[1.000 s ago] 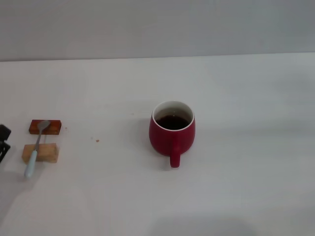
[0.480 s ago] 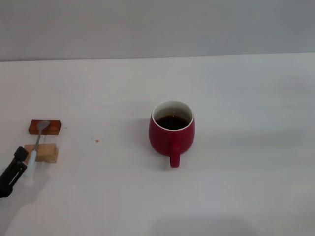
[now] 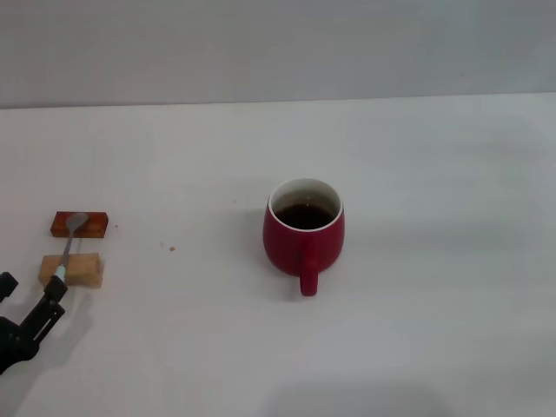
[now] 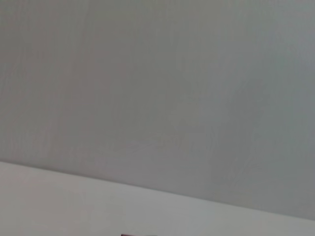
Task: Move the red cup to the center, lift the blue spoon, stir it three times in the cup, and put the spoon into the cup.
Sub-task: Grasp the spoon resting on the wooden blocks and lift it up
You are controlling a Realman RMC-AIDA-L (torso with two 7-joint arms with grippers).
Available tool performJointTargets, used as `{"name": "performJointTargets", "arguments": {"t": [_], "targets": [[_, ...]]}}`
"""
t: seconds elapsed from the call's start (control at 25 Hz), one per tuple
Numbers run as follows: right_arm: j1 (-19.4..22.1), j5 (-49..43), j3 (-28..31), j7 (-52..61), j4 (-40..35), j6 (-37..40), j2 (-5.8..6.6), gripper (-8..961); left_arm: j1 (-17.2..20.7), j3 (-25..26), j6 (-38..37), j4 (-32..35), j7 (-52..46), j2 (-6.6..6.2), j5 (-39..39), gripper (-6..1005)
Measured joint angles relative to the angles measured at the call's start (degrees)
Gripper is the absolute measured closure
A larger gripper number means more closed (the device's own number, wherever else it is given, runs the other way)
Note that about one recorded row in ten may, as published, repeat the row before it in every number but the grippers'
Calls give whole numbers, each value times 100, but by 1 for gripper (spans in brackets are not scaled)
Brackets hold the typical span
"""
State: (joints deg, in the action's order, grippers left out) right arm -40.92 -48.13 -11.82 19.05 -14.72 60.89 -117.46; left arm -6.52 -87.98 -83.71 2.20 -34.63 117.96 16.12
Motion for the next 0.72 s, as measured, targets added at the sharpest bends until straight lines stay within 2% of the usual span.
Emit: {"name": "performJointTargets", "arguments": {"t": [0.72], "targets": [[-196,-3,-5,-7,138,-192,40,953,-103,0,491,0,0,16,128,237]]}}
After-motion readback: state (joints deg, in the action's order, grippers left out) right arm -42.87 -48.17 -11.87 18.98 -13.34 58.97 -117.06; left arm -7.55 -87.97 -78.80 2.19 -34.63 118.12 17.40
